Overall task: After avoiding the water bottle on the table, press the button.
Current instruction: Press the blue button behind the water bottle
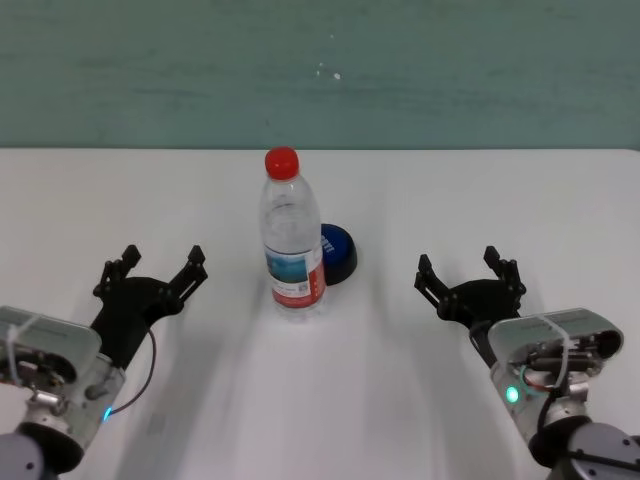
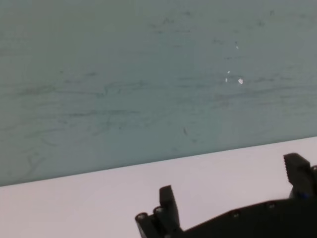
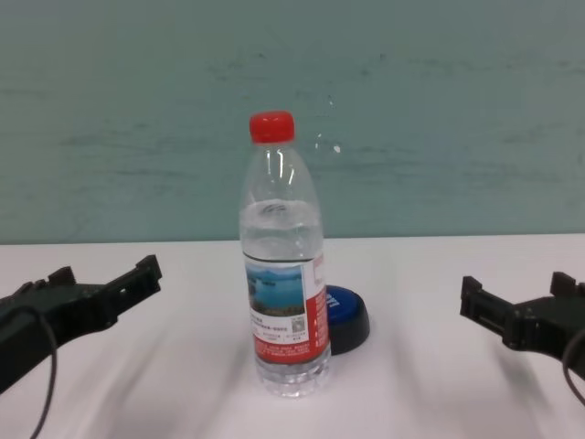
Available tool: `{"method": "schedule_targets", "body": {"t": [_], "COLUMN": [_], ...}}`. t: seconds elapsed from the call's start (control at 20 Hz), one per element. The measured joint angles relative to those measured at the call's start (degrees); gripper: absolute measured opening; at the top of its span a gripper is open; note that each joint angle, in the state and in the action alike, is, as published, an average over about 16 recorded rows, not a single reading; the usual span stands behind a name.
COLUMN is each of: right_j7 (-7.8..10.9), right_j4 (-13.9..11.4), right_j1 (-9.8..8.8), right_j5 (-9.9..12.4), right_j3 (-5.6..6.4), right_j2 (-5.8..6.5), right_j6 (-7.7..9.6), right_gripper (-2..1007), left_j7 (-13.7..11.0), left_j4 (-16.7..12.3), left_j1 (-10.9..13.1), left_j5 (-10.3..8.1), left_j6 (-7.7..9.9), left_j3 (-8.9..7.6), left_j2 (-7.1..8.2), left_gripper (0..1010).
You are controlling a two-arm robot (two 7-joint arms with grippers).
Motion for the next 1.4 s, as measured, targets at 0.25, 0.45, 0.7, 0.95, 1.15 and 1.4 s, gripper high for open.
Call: {"method": "schedule_targets", "body": {"t": [0.25,0.45,0.7,0.95,1.15,1.4], "right_j7": [0.00,0.00,0.00,0.00,0.00,0.00], "right_j4": [0.00,0.00,0.00,0.00,0.00,0.00], "right_j1": [0.00,0.00,0.00,0.00,0.00,0.00], "right_j5": [0.00,0.00,0.00,0.00,0.00,0.00], "right_j3": [0.00,0.00,0.00,0.00,0.00,0.00], "right_j2": [0.00,0.00,0.00,0.00,0.00,0.00], "right_j6": [0.00,0.00,0.00,0.00,0.00,0.00], "right_gripper": [1004,1004,1004,1004,1004,1004], "left_j7": [-1.19,-2.07,-3.35,-4.59,-5.63,-6.70], "left_j4": [-1.15,-2.05,-3.31,-4.54,-5.50,-6.47], "left_j1": [1.36,2.50,4.04,5.53,6.77,8.23], "left_j5": [0.11,0.00,-0.56,-1.30,-1.91,-2.34], "left_j6": [-0.47,-1.09,-1.95,-2.75,-3.34,-4.27], "left_j3": [-0.72,-1.36,-2.28,-3.10,-3.55,-3.68], "left_j2": [0.17,0.45,1.19,2.21,3.18,4.36], "left_gripper": [1010,1010,1010,1010,1010,1010]}}
